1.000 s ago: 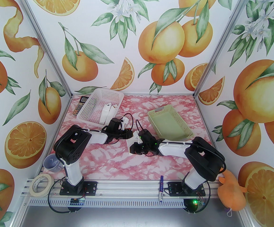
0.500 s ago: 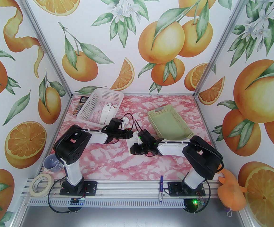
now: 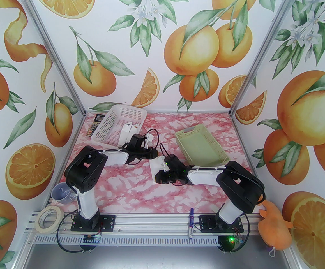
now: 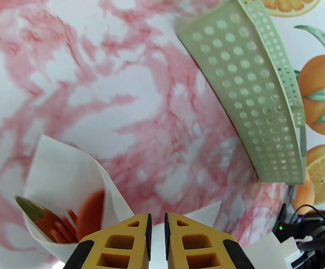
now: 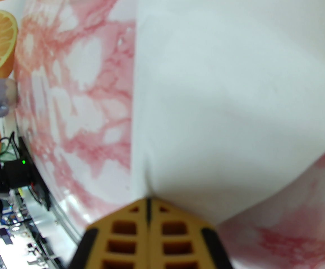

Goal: Place the utensils on the paper napkin and roll it up

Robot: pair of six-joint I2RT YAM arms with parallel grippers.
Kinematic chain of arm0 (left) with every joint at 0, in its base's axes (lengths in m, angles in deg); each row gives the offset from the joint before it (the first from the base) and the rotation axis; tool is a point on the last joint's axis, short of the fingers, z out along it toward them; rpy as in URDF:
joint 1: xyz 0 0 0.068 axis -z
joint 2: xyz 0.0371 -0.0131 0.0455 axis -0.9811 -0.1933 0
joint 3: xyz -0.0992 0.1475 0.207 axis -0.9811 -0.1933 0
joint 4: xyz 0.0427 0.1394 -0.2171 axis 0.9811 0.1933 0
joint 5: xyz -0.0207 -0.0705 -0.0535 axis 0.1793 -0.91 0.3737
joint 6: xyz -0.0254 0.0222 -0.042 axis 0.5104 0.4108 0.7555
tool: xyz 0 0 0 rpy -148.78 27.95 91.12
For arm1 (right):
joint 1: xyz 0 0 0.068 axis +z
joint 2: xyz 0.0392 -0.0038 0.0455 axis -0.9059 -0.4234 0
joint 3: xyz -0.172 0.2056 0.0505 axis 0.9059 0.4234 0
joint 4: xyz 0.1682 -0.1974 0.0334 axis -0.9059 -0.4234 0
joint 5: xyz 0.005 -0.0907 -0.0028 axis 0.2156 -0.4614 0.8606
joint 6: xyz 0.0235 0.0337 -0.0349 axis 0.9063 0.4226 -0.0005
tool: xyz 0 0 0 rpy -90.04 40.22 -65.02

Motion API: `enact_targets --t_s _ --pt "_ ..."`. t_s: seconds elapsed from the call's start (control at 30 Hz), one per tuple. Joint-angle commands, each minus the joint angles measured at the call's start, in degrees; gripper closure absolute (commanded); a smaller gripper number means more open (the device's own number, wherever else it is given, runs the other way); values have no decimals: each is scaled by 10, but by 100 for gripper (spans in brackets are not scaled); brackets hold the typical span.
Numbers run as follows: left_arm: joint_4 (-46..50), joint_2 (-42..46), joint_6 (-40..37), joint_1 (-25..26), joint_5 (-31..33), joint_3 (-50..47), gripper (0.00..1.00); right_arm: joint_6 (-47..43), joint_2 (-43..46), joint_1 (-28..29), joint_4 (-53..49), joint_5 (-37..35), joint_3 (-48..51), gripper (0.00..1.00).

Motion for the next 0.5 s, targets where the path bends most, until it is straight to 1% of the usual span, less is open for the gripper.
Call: enact_targets --t_s 0.0,0.1,0.27,0.47 --pt "14 -20 -15 -5 -11 26 82 -8 -36 2 -87 -25 31 94" --pt "11 -13 -12 -5 -22 33 82 -6 -38 2 -85 -24 28 94" --pt "27 28 -17 -6 -26 34 80 -4 -41 2 -80 -23 26 94" --pt "61 103 -29 -9 -5 6 79 -3 -44 3 -75 -23 25 95"
